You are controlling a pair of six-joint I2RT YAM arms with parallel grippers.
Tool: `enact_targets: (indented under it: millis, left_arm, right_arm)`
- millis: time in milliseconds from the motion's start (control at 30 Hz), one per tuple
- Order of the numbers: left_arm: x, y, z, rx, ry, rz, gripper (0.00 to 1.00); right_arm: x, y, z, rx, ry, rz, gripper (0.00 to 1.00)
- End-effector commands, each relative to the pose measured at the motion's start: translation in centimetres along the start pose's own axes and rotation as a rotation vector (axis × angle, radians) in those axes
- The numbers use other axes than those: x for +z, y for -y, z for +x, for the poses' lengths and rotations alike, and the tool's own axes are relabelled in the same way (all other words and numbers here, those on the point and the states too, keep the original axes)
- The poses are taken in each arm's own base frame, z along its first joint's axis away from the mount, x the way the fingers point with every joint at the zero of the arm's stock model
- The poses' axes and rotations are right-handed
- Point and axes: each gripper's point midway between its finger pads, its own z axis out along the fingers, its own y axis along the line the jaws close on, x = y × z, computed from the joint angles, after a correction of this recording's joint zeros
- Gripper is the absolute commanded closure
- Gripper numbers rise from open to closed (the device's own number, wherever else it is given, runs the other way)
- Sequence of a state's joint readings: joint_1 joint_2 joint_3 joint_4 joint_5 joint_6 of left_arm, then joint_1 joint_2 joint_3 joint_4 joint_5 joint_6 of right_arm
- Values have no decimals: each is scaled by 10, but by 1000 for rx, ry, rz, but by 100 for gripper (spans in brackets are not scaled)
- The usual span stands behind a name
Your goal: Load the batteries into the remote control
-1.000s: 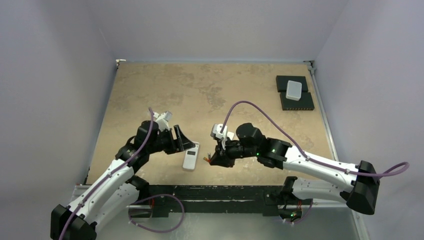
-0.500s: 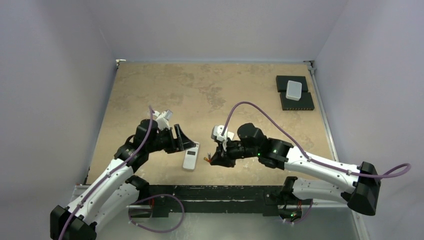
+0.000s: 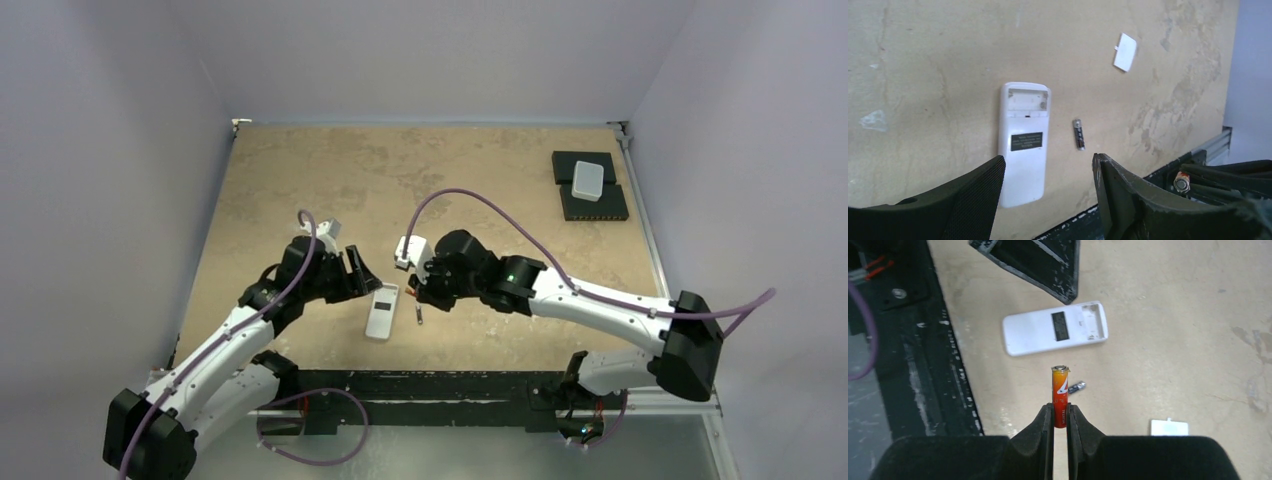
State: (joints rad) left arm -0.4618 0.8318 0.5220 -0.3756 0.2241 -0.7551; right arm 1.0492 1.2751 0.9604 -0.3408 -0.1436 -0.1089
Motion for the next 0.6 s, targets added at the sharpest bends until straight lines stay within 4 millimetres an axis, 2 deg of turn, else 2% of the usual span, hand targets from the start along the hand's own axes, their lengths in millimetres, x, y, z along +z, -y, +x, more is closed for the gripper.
enact_targets:
  millis: [0,133,233,367,567]
  left_arm:
    - [9,-18,-18,3,100,-99,36]
    - [21,-33,-16,-24,127,-139,37]
    - [26,-40,-18,-40,150,-157,42]
    - [32,-43,-22,-63,171,-153,51]
    - [36,-59,-26,-94,199,-196,73]
  right_arm:
    - [3,21,-12,-78,-34,91,100]
    - [16,27,-13,-95,-76,102,100]
    - [26,29,-14,-101,-96,101,100]
    - [41,33,-10,-106,-153,102,100]
    - [61,35,-11,-104,-192,90,100]
